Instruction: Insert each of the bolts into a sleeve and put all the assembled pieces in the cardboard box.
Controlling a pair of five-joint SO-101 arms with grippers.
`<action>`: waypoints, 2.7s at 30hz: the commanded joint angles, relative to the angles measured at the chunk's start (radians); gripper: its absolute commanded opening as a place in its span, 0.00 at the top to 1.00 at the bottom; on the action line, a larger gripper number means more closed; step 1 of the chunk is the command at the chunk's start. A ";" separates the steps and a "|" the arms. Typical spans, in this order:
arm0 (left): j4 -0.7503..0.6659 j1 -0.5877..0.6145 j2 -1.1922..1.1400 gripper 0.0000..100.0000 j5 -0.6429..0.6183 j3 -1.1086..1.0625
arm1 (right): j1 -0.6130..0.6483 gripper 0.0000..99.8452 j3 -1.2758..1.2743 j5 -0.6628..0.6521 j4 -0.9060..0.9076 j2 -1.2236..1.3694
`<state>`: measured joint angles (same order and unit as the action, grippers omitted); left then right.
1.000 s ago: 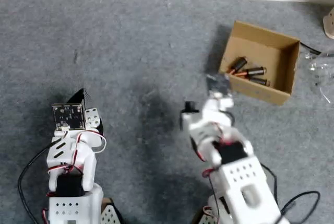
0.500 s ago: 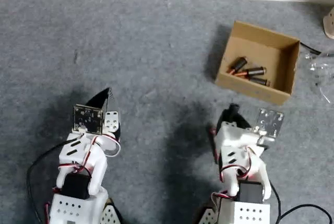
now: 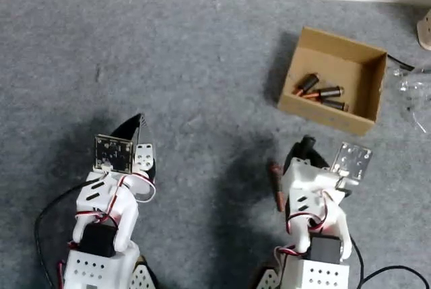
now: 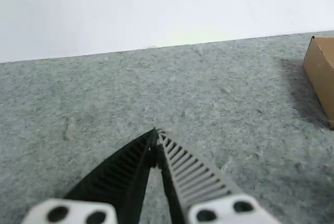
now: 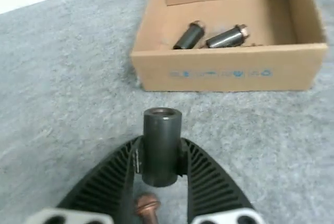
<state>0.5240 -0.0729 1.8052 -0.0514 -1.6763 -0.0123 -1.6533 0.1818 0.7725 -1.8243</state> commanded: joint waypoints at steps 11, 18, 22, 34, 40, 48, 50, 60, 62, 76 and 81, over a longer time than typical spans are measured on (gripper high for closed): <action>0.063 -0.015 0.010 0.99 -0.006 -0.021 | -0.062 1.00 -0.053 -0.012 0.042 -0.015; 0.176 -0.015 0.010 0.99 -0.006 -0.021 | -0.062 1.00 -0.061 -0.014 0.041 -0.015; 0.302 -0.015 0.010 0.99 -0.006 -0.021 | -0.062 1.00 -0.061 -0.014 0.041 -0.015; 0.651 -0.015 0.015 0.99 -0.006 -0.021 | -0.107 1.00 -0.061 -0.014 0.044 -0.015; 0.730 -0.008 0.018 0.99 -0.011 -0.019 | -0.105 1.00 -0.062 -0.014 0.044 -0.015; 0.769 0.010 0.008 0.99 -0.169 0.280 | -0.105 1.00 -0.062 -0.014 0.044 -0.015; 0.801 0.012 0.007 0.99 -0.206 0.366 | -0.105 1.00 -0.062 -0.014 0.044 -0.015; 0.666 -0.199 -0.170 0.99 -0.229 0.450 | -0.105 1.00 -0.062 -0.014 0.044 -0.015; 0.657 -0.245 -0.312 0.99 -0.290 0.499 | -0.105 1.00 -0.062 -0.014 0.042 -0.015; 0.244 -0.504 -1.264 0.99 -0.494 0.892 | -0.193 1.00 -0.053 -0.008 0.041 -0.015; 0.064 -0.526 -1.455 0.99 -0.652 0.931 | -0.272 1.00 -0.051 -0.006 0.045 -0.015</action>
<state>0.7219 -0.5577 0.4611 -0.6206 -0.8186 -0.2317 -1.6686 0.1818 0.8170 -1.8243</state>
